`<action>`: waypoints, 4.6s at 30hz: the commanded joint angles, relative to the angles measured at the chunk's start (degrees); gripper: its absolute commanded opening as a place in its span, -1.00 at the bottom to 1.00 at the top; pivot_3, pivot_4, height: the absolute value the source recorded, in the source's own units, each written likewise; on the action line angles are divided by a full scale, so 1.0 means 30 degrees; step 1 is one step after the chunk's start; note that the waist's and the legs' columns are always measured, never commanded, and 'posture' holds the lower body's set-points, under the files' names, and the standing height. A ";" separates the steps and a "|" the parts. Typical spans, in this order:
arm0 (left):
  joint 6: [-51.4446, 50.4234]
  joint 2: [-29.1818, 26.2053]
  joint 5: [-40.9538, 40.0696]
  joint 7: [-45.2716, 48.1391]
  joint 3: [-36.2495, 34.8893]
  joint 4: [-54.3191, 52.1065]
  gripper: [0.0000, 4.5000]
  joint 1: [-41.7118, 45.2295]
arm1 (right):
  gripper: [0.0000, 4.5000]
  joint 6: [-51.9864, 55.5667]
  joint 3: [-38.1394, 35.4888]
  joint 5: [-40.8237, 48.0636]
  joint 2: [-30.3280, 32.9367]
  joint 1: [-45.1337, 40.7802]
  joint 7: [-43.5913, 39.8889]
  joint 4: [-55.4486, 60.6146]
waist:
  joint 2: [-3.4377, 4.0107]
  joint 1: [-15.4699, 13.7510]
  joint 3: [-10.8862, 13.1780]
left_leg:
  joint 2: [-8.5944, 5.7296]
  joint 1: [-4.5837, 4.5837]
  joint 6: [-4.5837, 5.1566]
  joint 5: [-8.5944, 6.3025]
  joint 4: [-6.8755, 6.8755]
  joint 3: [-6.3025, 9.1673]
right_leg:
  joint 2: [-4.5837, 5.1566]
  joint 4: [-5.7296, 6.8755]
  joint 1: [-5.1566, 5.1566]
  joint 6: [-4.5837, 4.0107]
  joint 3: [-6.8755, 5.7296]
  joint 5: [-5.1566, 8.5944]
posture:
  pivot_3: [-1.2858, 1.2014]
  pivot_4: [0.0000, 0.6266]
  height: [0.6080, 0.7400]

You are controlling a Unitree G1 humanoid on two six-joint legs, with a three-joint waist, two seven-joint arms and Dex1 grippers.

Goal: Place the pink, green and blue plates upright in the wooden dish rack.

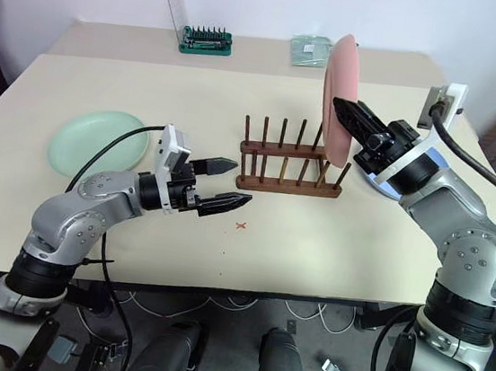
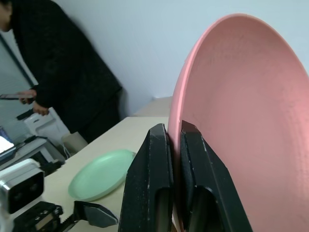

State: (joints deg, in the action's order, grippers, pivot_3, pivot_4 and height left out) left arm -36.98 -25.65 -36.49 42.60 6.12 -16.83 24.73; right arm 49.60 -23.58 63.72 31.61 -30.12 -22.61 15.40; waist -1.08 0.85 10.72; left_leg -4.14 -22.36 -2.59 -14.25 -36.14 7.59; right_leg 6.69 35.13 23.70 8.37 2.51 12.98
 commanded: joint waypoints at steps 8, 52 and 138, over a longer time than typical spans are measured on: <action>0.0120 0.0277 -0.0077 -0.0050 -0.0355 -0.0591 0.99 -0.0215 | -1.00 -0.0181 -0.1209 0.1634 0.0228 -0.0520 -0.0420 -0.1813 | 0.0000 -0.0013 0.0000 | -0.0001 -0.0001 0.0002 -0.0001 0.0002 0.0000 | 0.0000 0.0000 0.0000 0.0000 -0.0001 0.0000 | 0.03 -0.52 1.00; 0.2933 -0.0929 0.6156 -1.7889 -1.1533 1.1030 1.00 0.5065 | 0.75 -1.0961 0.9486 -1.5991 0.5075 -0.3713 -0.5491 0.0895 | 0.0007 0.0453 0.0016 | -0.0015 -0.0020 -0.0004 0.0001 -0.0006 -0.0025 | 0.0022 0.0013 0.0059 0.0021 0.0005 -0.0002 | 0.03 -0.52 1.00; 0.5302 0.1657 0.6137 -1.2403 -0.7178 0.6632 0.80 0.4682 | -1.00 -1.2252 0.8009 -1.9376 -0.3988 -0.5316 -0.4132 -0.0430 | -0.0126 -0.0041 -0.0006 | -0.0017 -0.0042 -0.0161 0.0092 0.0003 0.0009 | -0.0011 0.0029 0.0076 -0.0001 0.0002 -0.0018 | 0.03 -0.52 1.00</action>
State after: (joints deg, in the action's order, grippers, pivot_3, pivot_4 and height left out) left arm -19.53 -20.73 -16.74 0.48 -18.41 5.27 39.75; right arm 8.35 4.46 -1.29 20.36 -43.95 -34.97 8.92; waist -1.46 0.73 10.70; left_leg -4.18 -22.48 -3.07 -13.97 -36.12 7.63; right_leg 6.66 35.22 23.92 8.37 2.52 12.93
